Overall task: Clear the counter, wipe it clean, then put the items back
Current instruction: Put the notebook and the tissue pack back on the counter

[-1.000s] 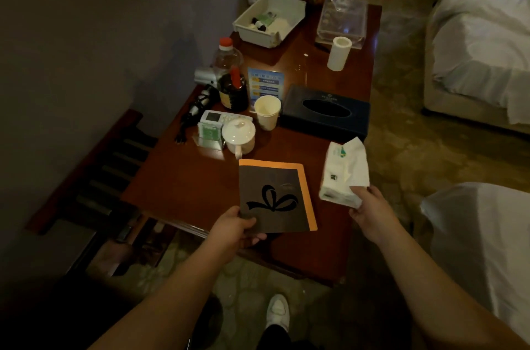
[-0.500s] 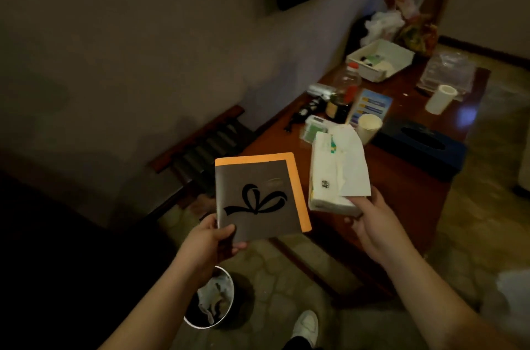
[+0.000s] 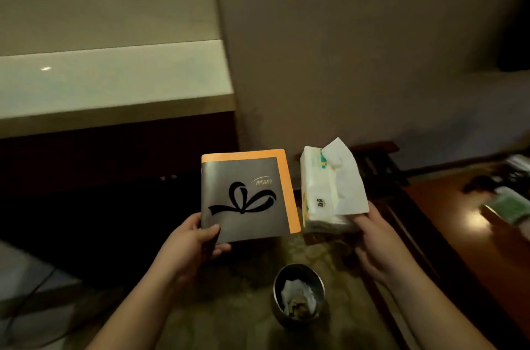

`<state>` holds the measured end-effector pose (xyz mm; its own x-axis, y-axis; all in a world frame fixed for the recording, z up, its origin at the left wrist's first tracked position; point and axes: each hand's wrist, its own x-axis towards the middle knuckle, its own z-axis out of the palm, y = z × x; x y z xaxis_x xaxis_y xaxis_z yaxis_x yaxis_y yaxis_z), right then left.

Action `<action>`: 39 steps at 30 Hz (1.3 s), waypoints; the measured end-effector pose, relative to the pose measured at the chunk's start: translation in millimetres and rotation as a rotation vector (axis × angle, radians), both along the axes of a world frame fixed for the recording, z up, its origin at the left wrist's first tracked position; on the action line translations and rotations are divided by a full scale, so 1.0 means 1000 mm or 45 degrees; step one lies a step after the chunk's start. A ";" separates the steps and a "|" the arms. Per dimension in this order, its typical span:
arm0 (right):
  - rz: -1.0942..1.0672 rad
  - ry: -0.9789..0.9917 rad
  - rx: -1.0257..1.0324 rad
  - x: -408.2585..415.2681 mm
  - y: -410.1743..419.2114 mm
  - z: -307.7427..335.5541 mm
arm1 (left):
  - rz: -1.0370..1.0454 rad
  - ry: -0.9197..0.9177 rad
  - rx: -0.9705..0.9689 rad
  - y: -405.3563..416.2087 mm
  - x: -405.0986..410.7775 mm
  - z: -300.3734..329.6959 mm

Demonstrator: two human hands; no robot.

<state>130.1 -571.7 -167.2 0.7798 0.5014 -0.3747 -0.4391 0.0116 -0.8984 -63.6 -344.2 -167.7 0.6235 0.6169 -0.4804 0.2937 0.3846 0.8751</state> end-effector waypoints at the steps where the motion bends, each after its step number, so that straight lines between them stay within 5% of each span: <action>1: 0.060 -0.020 -0.007 -0.007 0.020 0.002 | 0.053 -0.009 0.005 0.012 -0.017 0.003; 17: 0.863 -0.078 0.226 -0.111 0.280 0.080 | 0.691 -0.124 0.061 0.141 -0.190 0.057; 25: 0.918 0.122 0.427 -0.134 0.405 0.149 | 0.902 -0.112 0.273 0.230 -0.206 0.110; 28: 1.030 -0.126 0.414 -0.128 0.462 0.166 | 0.942 -0.091 0.339 0.271 -0.208 0.130; 39: 1.144 -0.141 0.305 -0.103 0.621 0.192 | 1.138 0.053 0.304 0.398 -0.219 0.169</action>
<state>27.1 49.3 24.5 0.0874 0.9876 -0.1301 -0.2852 -0.1003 -0.9532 -282.7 53.3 1.1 -0.1465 0.9457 -0.2902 0.0074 0.2944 0.9556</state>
